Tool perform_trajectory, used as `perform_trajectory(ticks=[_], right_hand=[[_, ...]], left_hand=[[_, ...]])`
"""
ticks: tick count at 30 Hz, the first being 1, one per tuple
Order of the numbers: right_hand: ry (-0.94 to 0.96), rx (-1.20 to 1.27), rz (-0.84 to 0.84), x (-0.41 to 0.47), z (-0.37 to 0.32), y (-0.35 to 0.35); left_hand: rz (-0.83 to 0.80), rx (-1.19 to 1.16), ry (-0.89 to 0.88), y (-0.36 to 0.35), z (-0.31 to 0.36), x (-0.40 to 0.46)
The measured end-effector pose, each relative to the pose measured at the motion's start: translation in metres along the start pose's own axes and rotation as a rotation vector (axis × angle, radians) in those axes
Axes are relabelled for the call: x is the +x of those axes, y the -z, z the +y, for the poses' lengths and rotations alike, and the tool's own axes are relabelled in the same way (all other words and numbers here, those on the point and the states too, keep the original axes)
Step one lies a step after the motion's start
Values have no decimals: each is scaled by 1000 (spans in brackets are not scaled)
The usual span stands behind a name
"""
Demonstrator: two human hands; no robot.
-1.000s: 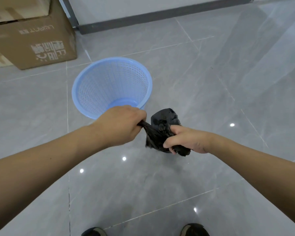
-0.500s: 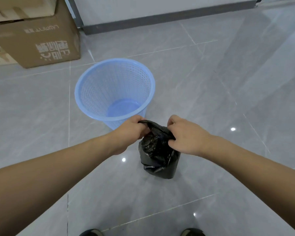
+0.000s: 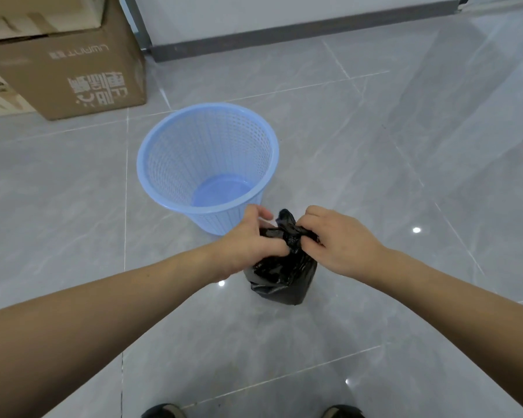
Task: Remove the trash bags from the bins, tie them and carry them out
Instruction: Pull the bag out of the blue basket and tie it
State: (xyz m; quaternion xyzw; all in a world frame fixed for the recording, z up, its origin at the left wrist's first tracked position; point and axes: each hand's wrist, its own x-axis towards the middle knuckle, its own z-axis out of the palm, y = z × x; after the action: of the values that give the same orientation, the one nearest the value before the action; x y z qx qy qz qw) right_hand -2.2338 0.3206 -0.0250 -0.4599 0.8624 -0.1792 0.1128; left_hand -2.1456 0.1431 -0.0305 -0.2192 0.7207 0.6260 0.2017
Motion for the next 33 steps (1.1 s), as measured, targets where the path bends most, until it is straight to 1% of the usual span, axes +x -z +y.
perform_trajectory(ticks=[2, 3, 5, 6, 7, 9, 12, 14, 17, 19, 21, 24, 26, 28, 33], right_hand=[[-58, 123, -66, 3, 1, -1], [-99, 204, -89, 4, 1, -2], [-228, 429, -99, 6, 4, -2], [-308, 577, -111, 6, 4, -1], [-387, 736, -130, 5, 2, 2], [-532, 1015, -168, 4, 2, 7], [-622, 1361, -230, 4, 2, 10], [-653, 1512, -278, 4, 4, 10], [-693, 1645, -344, 3, 8, 10], [-729, 1639, -388, 4, 7, 12], [-786, 1535, -426, 6, 6, 13], [-847, 1374, -403, 7, 7, 10], [-867, 1264, -380, 6, 6, 10], [-867, 1191, -395, 6, 5, 10], [-833, 1302, -433, 3, 6, 10]], left_hand=[[-28, 178, -35, -4, -4, -1], [10, 368, -69, -5, -6, -1], [176, 854, -209, -5, -7, 3], [259, 999, -289, -4, -8, 5], [311, 1057, -344, -3, -8, 6], [352, 1051, -402, -3, -6, 8], [370, 1007, -471, -10, -3, 9], [364, 928, -449, -13, 1, 8], [296, 802, -368, -13, 4, 9], [256, 754, -333, -13, 4, 9], [237, 697, -280, -10, 2, 9], [225, 587, -195, -4, -3, 12], [219, 554, -161, -2, -5, 15], [214, 537, -132, 0, -8, 17], [159, 511, -123, 3, -13, 16]])
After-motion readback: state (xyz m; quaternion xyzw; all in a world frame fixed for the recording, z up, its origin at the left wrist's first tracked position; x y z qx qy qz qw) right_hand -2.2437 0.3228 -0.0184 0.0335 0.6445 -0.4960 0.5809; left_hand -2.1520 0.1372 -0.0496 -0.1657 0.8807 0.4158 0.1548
